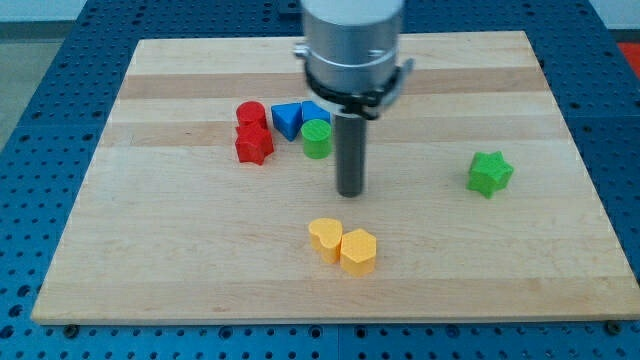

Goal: Slide the green star diagonal to the green circle

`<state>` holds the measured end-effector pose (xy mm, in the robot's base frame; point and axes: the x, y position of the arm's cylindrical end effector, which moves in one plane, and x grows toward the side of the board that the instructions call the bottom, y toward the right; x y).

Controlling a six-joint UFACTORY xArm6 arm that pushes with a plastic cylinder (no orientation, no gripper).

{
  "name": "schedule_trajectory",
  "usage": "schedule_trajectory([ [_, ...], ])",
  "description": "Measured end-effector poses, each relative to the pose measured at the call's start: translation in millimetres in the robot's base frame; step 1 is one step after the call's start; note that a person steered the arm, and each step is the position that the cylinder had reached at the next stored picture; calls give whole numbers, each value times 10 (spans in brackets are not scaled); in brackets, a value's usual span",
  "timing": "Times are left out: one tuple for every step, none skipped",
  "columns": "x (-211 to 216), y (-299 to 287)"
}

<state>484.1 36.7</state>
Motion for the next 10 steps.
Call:
schedule_trajectory([
  [321,438],
  [331,476],
  [330,476],
  [323,476],
  [310,600],
  [386,910],
  [387,1079],
  [398,1058],
  [484,1164],
  [491,1405],
])
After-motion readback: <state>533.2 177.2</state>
